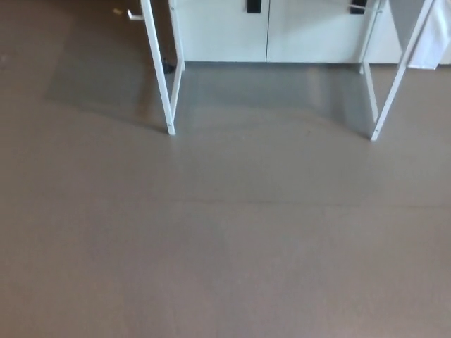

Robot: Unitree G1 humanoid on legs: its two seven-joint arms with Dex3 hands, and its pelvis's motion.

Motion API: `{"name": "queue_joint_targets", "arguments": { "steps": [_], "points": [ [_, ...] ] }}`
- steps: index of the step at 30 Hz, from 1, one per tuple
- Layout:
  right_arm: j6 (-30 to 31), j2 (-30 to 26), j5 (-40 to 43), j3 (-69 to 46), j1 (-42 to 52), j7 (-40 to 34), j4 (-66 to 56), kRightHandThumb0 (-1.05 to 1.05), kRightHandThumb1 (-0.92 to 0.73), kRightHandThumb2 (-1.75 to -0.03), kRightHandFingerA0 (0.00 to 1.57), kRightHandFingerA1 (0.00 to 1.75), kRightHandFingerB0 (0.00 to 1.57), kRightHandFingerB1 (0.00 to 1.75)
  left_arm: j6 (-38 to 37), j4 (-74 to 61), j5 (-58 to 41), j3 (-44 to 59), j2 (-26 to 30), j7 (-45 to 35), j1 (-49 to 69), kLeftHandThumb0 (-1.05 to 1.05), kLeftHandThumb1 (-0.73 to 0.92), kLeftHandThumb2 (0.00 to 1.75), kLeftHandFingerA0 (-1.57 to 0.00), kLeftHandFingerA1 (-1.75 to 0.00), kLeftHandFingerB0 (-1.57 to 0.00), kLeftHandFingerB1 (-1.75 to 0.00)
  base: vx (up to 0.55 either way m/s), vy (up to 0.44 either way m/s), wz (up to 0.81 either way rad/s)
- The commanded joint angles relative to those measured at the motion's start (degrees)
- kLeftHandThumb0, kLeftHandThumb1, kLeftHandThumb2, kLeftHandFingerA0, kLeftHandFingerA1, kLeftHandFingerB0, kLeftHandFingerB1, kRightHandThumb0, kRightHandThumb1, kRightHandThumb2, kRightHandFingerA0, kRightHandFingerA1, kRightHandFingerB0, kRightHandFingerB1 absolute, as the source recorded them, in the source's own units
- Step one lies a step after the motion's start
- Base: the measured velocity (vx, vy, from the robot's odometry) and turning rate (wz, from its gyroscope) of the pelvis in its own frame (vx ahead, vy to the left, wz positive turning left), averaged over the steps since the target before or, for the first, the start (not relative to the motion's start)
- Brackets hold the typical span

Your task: The robot walk towards a table in front and then pushes a layer of a file tray back to its original position using its right hand

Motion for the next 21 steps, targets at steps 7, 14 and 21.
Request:
{"name": "queue_joint_targets", "arguments": {
  "steps": [7, 14, 21],
  "points": [
    [-2.54, 0.25, 0.71, 0.31, 2.47, 0.38, 0.73, -0.22, -0.21, -0.47, 0.93, 0.52, 0.81, 0.50, -5.35, 1.08, 3.54, -2.02, 2.53, -0.71, 2.13, -0.05, 0.69, 0.61, -0.23, -0.37, -0.22, -0.34, 0.49, 0.212, -0.36],
    [-3.80, -0.44, -1.40, 2.07, 3.35, -0.54, 0.93, -0.30, -0.21, -0.50, 0.88, 0.52, 0.79, 0.51, -7.73, 1.47, 5.04, -3.20, 3.26, 0.16, 3.64, -0.05, 0.66, 0.61, -0.26, -0.38, -0.24, -0.34, 0.37, 0.111, 0.00],
    [-3.93, -0.72, -1.23, 2.99, 4.26, 0.61, 1.20, -0.41, -0.20, -0.52, 0.81, 0.52, 0.75, 0.50, -9.43, 3.27, 5.45, -3.01, 2.58, 0.70, 4.12, -0.04, 0.65, 0.60, -0.27, -0.38, -0.23, -0.34, 0.44, -0.093, 0.26]
  ]
}}
